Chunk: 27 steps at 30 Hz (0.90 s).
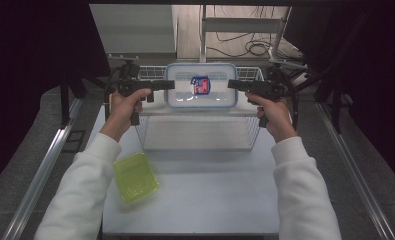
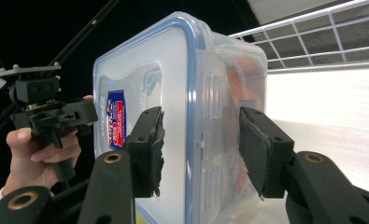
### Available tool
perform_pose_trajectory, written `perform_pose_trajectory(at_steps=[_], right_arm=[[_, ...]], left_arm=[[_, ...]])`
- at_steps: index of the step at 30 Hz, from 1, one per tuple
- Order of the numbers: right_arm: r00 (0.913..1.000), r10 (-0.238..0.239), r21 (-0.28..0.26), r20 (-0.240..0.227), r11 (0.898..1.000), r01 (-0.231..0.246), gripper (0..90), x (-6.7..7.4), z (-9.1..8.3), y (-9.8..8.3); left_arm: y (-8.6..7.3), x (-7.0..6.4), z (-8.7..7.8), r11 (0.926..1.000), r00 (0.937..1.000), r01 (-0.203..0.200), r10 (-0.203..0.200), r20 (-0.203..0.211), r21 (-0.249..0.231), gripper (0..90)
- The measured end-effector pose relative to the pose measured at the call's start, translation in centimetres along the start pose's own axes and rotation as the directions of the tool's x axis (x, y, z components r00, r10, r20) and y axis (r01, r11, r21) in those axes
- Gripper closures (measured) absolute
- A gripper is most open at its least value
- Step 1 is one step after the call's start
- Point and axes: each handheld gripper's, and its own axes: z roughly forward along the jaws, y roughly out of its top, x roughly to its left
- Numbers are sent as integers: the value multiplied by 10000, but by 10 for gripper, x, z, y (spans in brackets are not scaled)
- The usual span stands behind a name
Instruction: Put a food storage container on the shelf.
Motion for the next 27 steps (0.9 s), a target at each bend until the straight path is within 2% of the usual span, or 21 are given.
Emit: perform_pose_trajectory(at_steps=[3,5,6,7,8,10,14,17,18,22,26,27], right_arm=[[9993,376,-161,78,9992,-375,504,-3,3,0],[9980,595,-292,212,9978,-589,496,-4,4,-1],[9978,562,-281,352,9981,-552,485,-4,4,-1],[9970,540,-307,561,9982,-524,483,-3,6,-2],[9958,463,-297,784,9986,-441,495,-3,6,-3],[9953,588,-399,774,9976,-558,481,-3,6,-4],[9944,673,-881,816,9943,-601,460,-2,0,-7],[9954,465,-1035,840,9939,-377,466,-1,-7,-11],[9955,399,-1057,858,9939,-307,485,0,-9,-12],[9946,-405,-1129,951,9923,512,688,7,-25,-22],[9876,-1130,-754,1092,9897,1216,877,13,-36,-37],[9866,-1263,-640,1033,9890,1333,887,15,-37,-41]], left_arm=[[0,1,3,9997,9998,153,-155,-122,-169,463],[0,1,5,9999,9989,-48,42,-459,-143,443],[-1,1,7,9999,9970,-60,50,-769,-121,422],[-1,2,8,9999,9950,6,-18,-998,-118,361],[-1,4,9,9999,9949,47,-58,-1004,-113,342],[-2,3,10,9999,9928,-164,164,-1190,7,346],[-3,-1,8,9993,9928,-382,380,-1138,6,303],[-4,-5,4,9990,9938,-433,423,-1028,-76,302],[-5,-7,1,9984,9926,-565,553,-1083,-84,297],[-6,-15,-9,9971,9908,-751,734,-1137,-105,274],[-11,-23,-19,9965,9920,-810,784,-984,-224,244],[-13,-24,-21,9965,9923,-815,792,-955,-200,238]])
